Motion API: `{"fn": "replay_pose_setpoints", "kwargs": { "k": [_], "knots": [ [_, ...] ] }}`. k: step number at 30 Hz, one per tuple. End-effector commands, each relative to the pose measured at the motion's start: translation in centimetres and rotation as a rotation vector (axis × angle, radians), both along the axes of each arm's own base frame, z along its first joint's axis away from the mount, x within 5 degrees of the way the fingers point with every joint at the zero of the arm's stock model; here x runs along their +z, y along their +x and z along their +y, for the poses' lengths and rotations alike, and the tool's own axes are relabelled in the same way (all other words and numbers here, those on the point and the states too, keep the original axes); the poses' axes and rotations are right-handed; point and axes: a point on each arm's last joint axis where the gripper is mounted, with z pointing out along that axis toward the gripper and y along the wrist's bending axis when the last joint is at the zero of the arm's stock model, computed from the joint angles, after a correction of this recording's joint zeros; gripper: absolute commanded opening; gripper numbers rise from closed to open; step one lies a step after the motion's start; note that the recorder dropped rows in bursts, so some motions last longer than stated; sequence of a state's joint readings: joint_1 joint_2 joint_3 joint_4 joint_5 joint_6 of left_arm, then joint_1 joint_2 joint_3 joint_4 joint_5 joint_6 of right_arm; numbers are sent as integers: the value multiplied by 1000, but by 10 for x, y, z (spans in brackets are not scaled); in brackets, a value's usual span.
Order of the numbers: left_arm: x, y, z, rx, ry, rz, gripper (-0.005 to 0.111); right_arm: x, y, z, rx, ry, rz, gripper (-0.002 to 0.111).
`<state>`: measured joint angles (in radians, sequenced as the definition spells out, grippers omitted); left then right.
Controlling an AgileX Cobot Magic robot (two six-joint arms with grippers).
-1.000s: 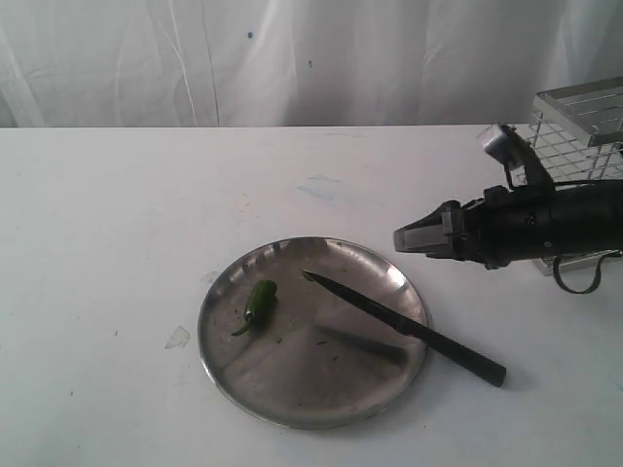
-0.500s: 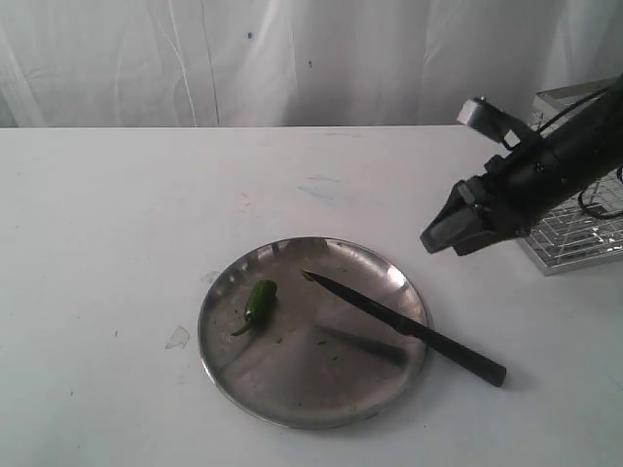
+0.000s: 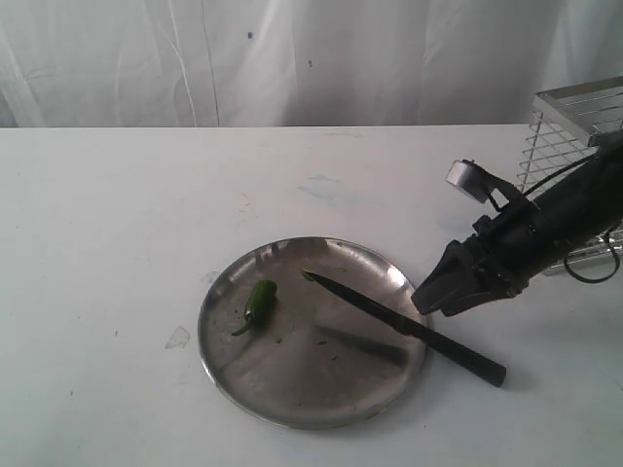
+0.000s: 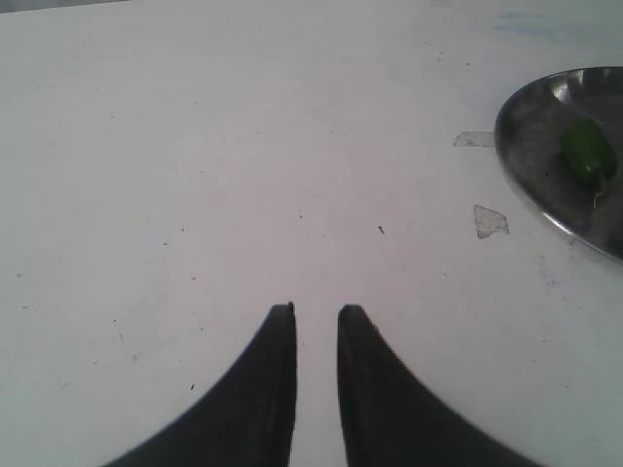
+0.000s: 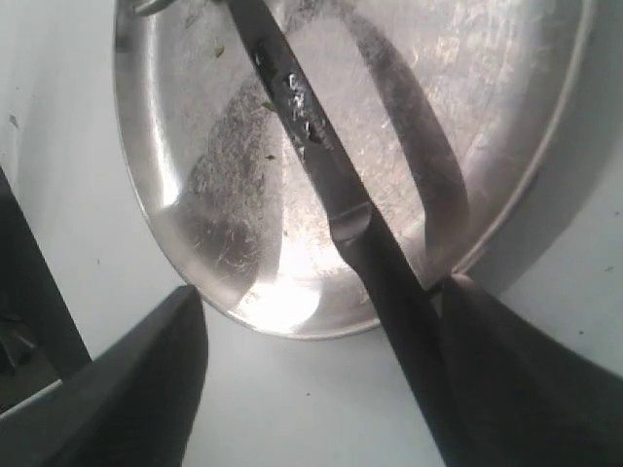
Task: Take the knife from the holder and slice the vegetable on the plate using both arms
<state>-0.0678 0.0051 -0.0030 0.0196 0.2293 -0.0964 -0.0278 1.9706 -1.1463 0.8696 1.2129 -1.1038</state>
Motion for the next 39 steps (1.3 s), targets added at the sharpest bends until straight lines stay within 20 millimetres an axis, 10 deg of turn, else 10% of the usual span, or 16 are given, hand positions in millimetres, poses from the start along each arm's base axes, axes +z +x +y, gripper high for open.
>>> {"fn": "replay_pose_setpoints", "kwargs": {
  "k": [1,39],
  "knots": [
    [-1,0,-1,-6,-12,3,22,-2,-5,1,17,17,-1,63],
    [-1,0,-1,-6,-12,3,22,-55,-14,-4,255,19,-12,47]
  ]
}}
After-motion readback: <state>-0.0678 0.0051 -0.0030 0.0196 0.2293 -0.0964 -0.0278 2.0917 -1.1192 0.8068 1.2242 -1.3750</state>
